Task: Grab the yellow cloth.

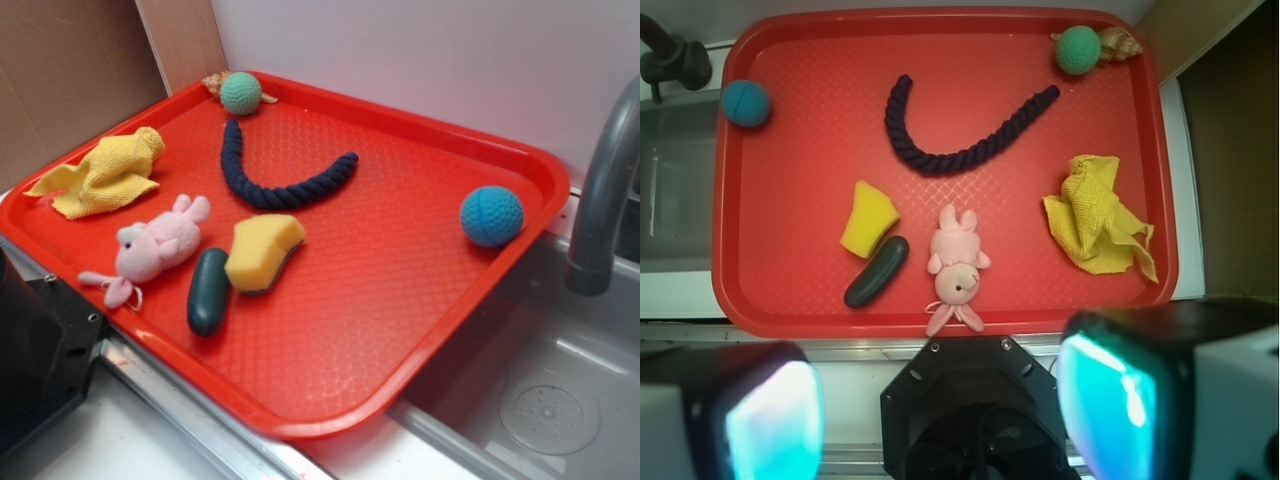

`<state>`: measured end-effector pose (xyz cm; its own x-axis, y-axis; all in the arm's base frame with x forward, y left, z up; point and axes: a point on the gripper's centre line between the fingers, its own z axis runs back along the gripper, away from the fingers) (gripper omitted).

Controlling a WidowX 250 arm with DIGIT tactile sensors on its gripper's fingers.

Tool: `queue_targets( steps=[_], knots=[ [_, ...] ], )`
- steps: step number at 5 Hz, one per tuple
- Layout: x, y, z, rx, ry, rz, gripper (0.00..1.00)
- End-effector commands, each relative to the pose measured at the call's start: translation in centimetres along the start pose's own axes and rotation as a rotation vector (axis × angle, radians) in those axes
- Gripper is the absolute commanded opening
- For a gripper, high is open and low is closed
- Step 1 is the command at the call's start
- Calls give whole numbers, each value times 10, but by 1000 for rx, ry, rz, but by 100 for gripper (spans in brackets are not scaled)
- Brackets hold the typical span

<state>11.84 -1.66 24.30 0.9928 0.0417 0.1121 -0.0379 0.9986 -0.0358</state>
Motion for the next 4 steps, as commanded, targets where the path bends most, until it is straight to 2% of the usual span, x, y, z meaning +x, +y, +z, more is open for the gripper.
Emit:
queue_targets(
  steps=[1, 2, 3, 4],
  knots=[
    [0, 0, 0, 0, 0, 0, 100],
    [18, 51, -45, 151, -46, -11, 100],
    [29, 92, -72, 172, -40, -32, 100],
    [27, 118, -100, 166, 2, -1, 100]
  ],
)
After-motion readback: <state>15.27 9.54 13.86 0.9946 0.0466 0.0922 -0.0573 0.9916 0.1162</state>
